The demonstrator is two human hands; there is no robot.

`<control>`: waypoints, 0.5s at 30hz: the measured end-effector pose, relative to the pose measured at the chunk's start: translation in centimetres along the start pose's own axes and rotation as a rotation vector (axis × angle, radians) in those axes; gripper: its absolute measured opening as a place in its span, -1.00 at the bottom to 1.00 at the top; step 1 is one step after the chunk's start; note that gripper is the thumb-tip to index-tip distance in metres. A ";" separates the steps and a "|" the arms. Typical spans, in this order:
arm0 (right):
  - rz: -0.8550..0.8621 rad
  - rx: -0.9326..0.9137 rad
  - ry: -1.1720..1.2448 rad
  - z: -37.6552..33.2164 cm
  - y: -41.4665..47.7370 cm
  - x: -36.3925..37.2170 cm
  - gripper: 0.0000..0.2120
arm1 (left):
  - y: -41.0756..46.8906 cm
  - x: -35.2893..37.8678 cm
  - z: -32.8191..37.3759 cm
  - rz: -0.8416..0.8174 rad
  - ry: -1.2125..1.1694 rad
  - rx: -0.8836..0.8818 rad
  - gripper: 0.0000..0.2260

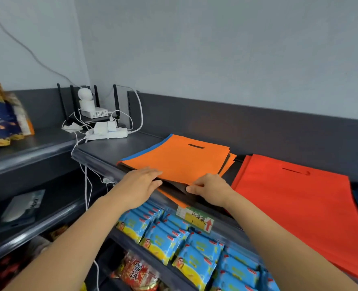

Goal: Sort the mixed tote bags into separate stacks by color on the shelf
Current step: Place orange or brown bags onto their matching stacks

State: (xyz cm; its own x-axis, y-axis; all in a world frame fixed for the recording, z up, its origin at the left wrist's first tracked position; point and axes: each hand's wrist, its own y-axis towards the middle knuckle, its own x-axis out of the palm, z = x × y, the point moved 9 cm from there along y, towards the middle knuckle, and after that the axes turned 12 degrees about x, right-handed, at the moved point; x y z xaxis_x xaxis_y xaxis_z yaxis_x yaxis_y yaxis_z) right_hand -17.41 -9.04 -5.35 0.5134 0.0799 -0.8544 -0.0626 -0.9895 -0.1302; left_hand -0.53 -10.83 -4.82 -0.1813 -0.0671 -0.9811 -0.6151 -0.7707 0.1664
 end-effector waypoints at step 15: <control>0.514 -0.141 0.014 -1.4 -1.6 -9.8 -0.80 | 2.6 -4.8 -0.3 0.175 0.340 -0.009 -0.73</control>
State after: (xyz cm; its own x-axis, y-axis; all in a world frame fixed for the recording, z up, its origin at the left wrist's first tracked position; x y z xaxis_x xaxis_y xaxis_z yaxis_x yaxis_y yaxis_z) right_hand -21.13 -8.44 3.96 0.4584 -0.4202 -0.7832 -0.1936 -0.9072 0.3734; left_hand -1.00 -12.71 0.30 -0.0174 -0.4039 -0.9146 -0.5905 -0.7340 0.3354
